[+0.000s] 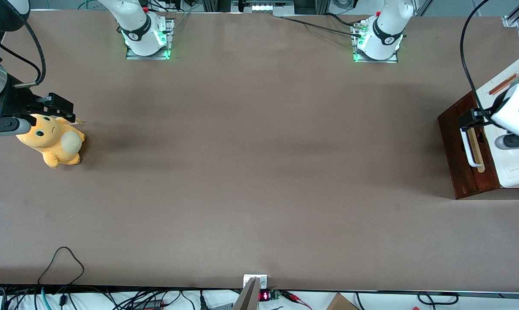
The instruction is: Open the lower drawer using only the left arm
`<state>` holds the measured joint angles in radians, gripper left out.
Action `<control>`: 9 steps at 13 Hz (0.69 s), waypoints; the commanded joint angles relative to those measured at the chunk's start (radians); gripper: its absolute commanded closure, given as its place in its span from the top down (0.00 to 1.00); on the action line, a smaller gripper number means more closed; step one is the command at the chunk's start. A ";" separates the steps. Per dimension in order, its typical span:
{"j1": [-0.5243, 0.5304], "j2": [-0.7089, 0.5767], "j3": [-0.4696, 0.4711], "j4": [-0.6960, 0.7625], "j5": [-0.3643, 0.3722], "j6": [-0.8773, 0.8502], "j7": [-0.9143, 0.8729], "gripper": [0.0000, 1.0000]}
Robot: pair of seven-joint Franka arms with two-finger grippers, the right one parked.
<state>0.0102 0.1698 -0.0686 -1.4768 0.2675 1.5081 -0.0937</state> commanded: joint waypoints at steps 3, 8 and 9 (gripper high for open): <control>-0.064 0.060 -0.042 -0.045 0.269 -0.078 -0.088 1.00; -0.105 0.138 -0.045 -0.164 0.474 -0.103 -0.216 1.00; -0.113 0.170 -0.045 -0.189 0.539 -0.130 -0.256 1.00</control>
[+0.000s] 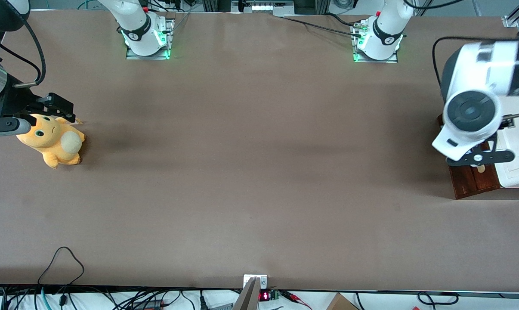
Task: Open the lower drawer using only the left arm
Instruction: 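Move the open left gripper down toward the lower drawer's white handle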
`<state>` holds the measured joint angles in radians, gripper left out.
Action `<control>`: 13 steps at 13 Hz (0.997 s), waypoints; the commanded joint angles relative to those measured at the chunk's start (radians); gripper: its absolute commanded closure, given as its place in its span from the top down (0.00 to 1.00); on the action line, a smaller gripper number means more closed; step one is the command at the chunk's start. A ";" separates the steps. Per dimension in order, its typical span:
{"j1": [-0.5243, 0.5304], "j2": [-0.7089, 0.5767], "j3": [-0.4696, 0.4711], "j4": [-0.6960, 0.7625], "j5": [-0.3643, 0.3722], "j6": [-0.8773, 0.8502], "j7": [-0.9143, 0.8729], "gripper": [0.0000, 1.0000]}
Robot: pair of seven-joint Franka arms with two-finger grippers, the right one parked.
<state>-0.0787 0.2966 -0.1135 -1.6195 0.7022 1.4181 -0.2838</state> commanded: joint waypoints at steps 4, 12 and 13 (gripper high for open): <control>-0.035 0.113 -0.002 -0.089 0.201 -0.064 -0.184 1.00; -0.067 0.200 -0.002 -0.241 0.396 -0.087 -0.411 1.00; -0.067 0.216 -0.002 -0.243 0.413 -0.087 -0.411 1.00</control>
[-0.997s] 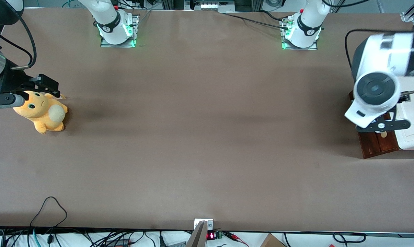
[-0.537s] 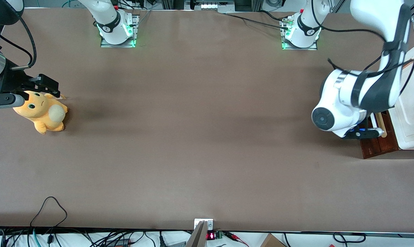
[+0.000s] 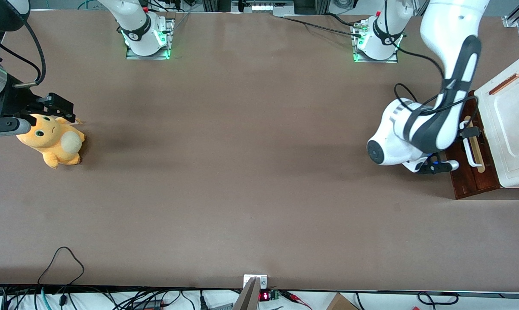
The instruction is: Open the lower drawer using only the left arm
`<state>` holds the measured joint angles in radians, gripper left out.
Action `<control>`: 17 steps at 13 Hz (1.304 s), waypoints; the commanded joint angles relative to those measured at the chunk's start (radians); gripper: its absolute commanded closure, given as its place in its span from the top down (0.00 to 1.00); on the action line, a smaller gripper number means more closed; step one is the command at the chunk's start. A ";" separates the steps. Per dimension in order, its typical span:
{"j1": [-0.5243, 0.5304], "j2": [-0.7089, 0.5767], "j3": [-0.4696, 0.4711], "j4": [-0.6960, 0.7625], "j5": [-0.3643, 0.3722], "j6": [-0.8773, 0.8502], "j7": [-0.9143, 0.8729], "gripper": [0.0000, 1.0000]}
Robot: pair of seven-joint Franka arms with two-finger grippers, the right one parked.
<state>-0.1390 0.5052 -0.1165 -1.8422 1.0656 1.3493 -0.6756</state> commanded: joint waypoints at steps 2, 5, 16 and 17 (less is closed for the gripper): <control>-0.016 0.047 0.001 -0.029 0.072 -0.018 -0.021 1.00; -0.025 0.091 0.001 -0.097 0.195 -0.012 -0.022 1.00; -0.011 0.150 0.001 -0.069 0.220 0.037 -0.090 1.00; -0.010 0.157 0.003 -0.071 0.243 0.037 -0.108 1.00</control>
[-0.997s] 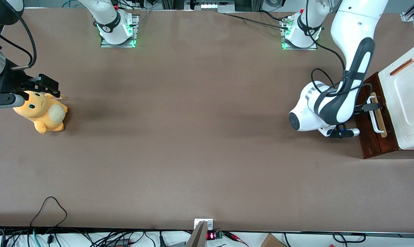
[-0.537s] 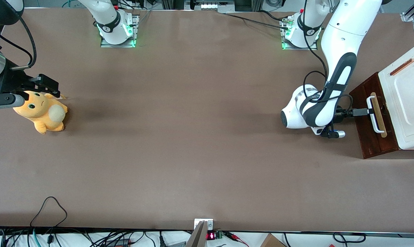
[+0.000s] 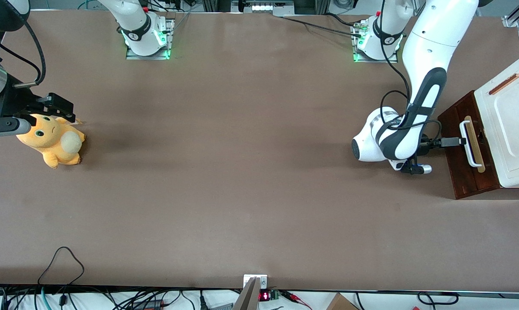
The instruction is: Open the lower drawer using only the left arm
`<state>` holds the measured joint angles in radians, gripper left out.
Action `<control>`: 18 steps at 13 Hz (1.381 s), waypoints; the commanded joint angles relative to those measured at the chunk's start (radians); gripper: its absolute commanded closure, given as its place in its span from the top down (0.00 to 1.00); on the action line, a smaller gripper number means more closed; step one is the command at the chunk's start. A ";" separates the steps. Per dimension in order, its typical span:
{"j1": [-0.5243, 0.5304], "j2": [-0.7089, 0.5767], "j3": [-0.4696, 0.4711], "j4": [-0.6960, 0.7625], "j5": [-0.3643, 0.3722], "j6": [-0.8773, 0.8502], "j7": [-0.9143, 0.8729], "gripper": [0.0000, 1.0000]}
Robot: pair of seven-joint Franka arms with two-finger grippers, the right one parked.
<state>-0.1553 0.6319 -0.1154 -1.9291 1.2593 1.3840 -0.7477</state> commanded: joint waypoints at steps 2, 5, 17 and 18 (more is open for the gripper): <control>0.011 0.046 0.005 0.018 0.063 0.006 -0.033 1.00; 0.035 0.075 0.003 0.018 0.089 0.004 -0.042 1.00; 0.080 0.061 0.010 0.044 0.135 0.035 -0.021 1.00; 0.080 0.061 0.010 0.050 0.135 0.035 -0.021 1.00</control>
<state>-0.0819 0.7017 -0.1042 -1.8930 1.3740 1.4122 -0.7837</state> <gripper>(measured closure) 0.000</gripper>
